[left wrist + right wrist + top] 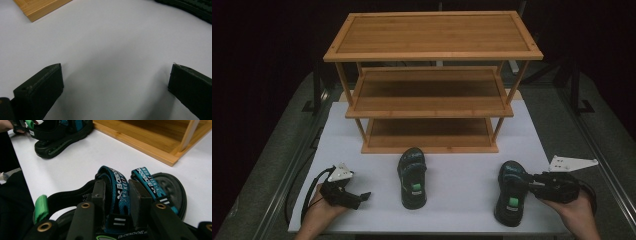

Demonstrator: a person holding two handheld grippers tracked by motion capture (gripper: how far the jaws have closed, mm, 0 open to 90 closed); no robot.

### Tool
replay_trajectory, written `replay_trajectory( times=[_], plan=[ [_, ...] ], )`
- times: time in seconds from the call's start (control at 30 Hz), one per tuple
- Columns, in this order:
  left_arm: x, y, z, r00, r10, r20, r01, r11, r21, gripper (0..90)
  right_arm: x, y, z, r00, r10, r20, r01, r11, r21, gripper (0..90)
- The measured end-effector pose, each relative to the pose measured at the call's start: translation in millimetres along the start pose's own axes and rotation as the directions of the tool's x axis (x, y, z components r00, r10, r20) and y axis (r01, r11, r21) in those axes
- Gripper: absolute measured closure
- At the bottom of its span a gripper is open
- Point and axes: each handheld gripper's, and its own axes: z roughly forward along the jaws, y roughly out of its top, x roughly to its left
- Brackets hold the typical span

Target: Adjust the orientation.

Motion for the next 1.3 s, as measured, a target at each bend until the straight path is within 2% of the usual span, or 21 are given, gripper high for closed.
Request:
replay_trajectory(
  times=[0.17, 0.33, 0.5, 0.77, 1.07, 1.3],
  plan=[
    [0.0, -0.1, 0.1, 1.0, 0.0, 0.0, 0.0, 1.0, -0.002, 0.0, 4.9, 8.2, 1.3, 0.9998, -0.015, -0.016, 0.014, 1.0, -0.018, 68.0],
    [-0.1, -0.1, 0.1, 1.0, 0.0, 0.0, 0.0, 1.0, -0.002, 0.0, 9.7, 20.7, 5.8, 0.9976, -0.044, -0.054, 0.043, 0.999, -0.026, 68.0],
    [0.0, -0.2, 0.0, 1.0, 0.001, -0.001, -0.001, 1.0, -0.002, 0.0, 14.2, 38.7, 20.7, 0.9907, -0.089, -0.103, 0.087, 0.996, -0.024, 68.0],
    [-0.1, -0.2, 0.2, 1.0, -0.001, -0.001, 0.001, 1.0, -0.005, 0.0, 22.8, 68.1, 57.1, 0.9719, -0.156, -0.176, 0.155, 0.988, -0.015, 68.0],
    [-0.2, -0.2, 0.3, 1.0, -0.004, -0.001, 0.004, 1.0, -0.007, 0.0, 36.8, 101.5, 102.0, 0.9444, -0.218, -0.246, 0.221, 0.975, -0.017, 68.1],
    [-0.2, -0.2, 0.4, 1.0, -0.004, -0.001, 0.004, 1.0, -0.007, 0.0, 43.2, 113.4, 128.6, 0.9373, -0.225, -0.266, 0.232, 0.973, -0.007, 68.0]
  ],
)
